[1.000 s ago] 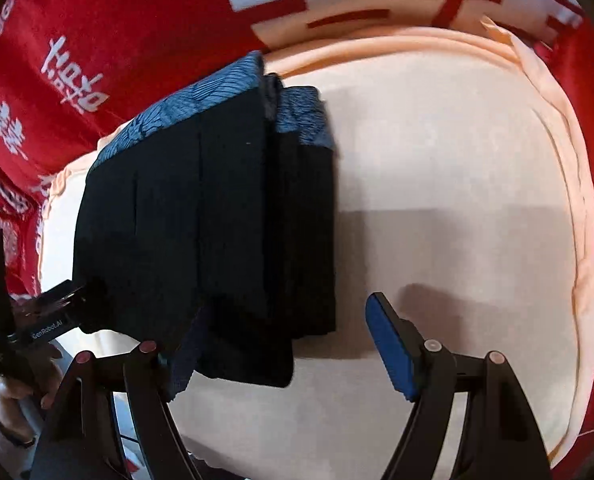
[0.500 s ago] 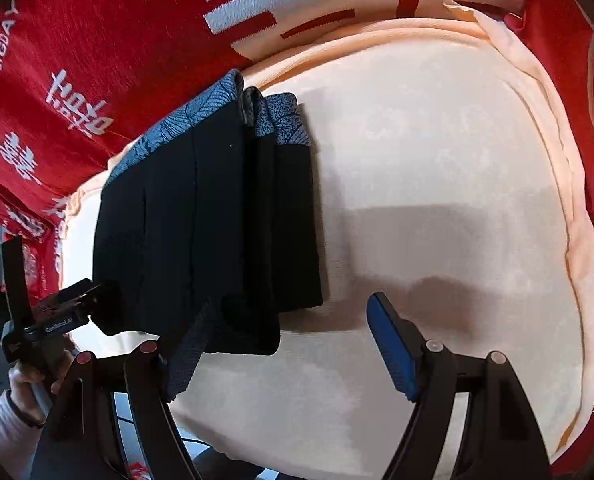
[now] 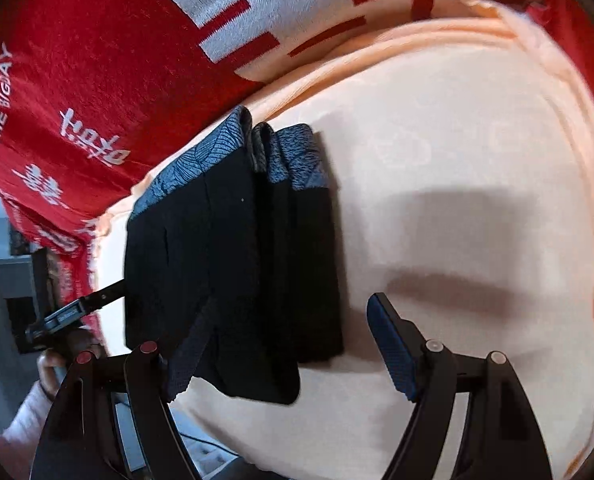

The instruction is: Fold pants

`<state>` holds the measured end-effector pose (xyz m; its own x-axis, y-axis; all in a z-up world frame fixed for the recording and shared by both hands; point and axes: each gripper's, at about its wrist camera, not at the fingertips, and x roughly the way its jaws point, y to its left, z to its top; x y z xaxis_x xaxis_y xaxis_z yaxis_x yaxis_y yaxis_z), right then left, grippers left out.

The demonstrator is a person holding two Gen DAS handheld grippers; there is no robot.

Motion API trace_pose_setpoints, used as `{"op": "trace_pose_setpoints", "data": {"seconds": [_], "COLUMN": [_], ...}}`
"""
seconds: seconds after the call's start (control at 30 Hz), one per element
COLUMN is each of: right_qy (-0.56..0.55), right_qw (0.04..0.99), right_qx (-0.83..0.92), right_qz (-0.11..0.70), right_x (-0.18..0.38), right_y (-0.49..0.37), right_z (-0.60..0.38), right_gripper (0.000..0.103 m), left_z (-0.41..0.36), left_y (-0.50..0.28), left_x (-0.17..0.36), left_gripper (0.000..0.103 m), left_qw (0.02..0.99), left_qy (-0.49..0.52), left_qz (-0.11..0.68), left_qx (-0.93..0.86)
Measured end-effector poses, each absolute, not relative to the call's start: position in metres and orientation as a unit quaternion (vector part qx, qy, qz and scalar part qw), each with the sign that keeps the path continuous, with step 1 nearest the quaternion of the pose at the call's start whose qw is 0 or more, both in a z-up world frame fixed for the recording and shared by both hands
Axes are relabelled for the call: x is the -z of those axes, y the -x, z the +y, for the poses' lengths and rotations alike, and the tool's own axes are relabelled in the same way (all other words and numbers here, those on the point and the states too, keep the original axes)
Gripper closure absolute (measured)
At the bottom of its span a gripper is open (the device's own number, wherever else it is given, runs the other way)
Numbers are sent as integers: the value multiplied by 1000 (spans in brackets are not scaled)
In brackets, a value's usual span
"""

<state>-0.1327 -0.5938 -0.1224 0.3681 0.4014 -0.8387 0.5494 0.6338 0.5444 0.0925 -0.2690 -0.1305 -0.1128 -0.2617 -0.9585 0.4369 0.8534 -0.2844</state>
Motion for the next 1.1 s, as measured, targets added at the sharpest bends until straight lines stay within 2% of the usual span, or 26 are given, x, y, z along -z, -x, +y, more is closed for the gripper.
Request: {"op": "trace_pose_setpoints", "data": {"seconds": [0.4, 0.57, 0.67, 0.73, 0.8, 0.9, 1.1], "right_qy": [-477, -472, -486, -481, -481, -479, -494], "right_qw": [685, 690, 681, 682, 681, 683, 683], "right_qx": [-70, -90, -74, -60, -59, -60, -61], "right_qz": [547, 542, 543, 548, 549, 548, 535], "right_x": [168, 177, 179, 176, 173, 165, 148], "right_y": [116, 95, 94, 94, 92, 90, 96], "right_z": [-613, -607, -608, -605, -605, -601, -597], "right_gripper": [22, 21, 25, 31, 43, 52, 61], "left_z": [-277, -287, -286, -290, -290, -293, -285], "left_y": [-116, -98, -96, -91, -86, -79, -72], "left_x": [166, 163, 161, 159, 149, 136, 112], "left_gripper": [0, 0, 0, 13, 27, 33, 42], "left_qw": [601, 603, 612, 613, 623, 640, 652], "left_qy": [-16, -9, -6, 13, 20, 1, 18], "left_qz": [716, 709, 707, 706, 698, 684, 678], "left_qx": [356, 365, 353, 353, 353, 350, 339]}}
